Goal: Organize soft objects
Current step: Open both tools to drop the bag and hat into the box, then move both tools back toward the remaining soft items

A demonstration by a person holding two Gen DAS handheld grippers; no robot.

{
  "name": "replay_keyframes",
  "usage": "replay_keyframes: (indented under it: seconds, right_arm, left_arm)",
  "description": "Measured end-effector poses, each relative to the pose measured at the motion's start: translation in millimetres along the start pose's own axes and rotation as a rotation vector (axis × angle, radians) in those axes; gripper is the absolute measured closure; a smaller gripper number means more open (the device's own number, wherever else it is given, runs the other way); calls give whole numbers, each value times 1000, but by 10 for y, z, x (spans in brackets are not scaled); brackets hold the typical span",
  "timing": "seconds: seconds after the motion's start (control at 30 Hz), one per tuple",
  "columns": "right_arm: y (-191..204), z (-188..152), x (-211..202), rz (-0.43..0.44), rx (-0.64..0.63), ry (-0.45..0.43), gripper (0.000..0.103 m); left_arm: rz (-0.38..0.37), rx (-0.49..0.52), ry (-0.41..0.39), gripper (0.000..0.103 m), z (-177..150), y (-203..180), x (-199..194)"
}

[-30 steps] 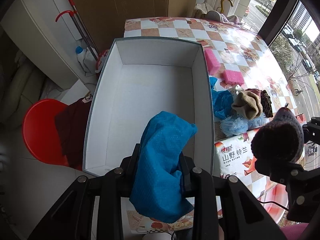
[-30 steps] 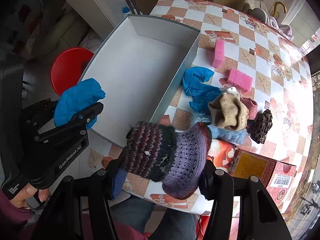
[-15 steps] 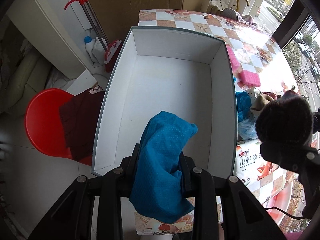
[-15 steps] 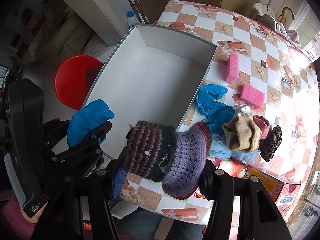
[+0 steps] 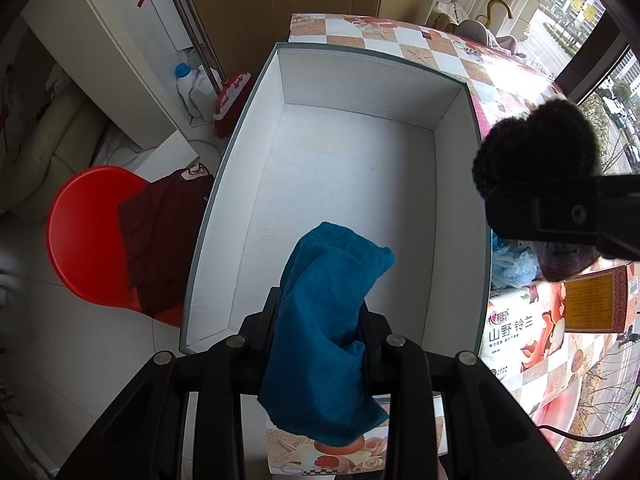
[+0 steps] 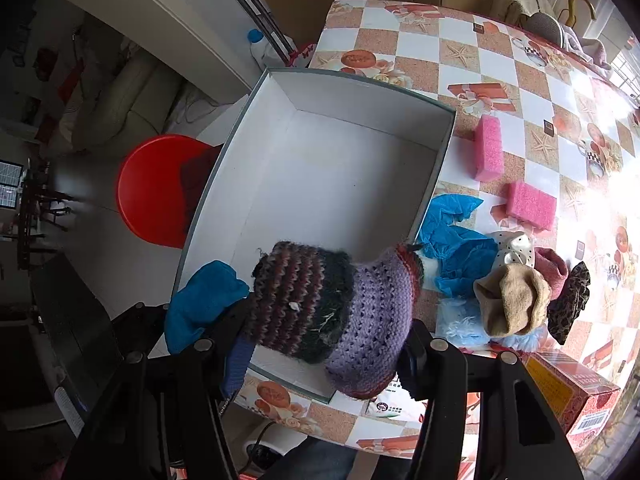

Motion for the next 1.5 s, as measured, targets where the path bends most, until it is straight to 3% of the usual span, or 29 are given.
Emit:
replay_keyframes:
  seconds: [0.13,0.2,0.33,0.4,0.47,0.5,0.63,0.8,1.0,1.07,1.17,1.33,1.5]
  right_arm:
    - [15,74,26,24,6,8,43]
    - [11,101,26,38,9,12,40]
    - [-33,109,-17,63,23,7,35]
    - [-89,101,-54,70,42,3,11]
    - [-142,93,-116,111,62,-9,0]
    - [-177,90,-147,120,77,-7,0]
    - [-352,32,-300,146,132,-22,0]
    - [-510,-163,-531,174,159,-59,0]
    - [-658,-361,-620,216,191,-68,0]
    - [-682,-401,-624,225,197,-65,0]
    - [-701,-461,-625,239,197,-60,0]
    - [-801,-588,-654,256,207,-39,0]
    - [-1165,-785,-889,279,262,-63,0]
  left_arm:
    - [-11,5,-18,62,6,-31,-7]
    - [-3,6,-28,44,16,-37,-21]
    - [-53,5,-24,29,13,-63,-12]
    - [-92,-5,-43,19,31,-68,-50]
    - [-93,3,-45,13,62,-83,-68]
    - [-98,13,-38,0,80,-103,-66]
    - [-157,66,10,0,155,-234,32]
    - [-161,98,137,0,145,-314,384]
    - [-155,163,298,0,-228,-471,732]
    - [-122,200,295,0,-335,-522,740]
    - [-170,181,329,0,-475,-549,745]
    - [-156,172,322,0,-678,-535,687]
    - [-160,150,200,0,-656,-495,235]
Point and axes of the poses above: each gripper's, at about its wrist camera, not at the fingertips, and x roughly the way its jaws point, y to its left, z to its top, the point moved 8 cm from there along x, roughly the way its jaws point, and after that the axes turned 14 degrees about y, right-handed, at the moved point
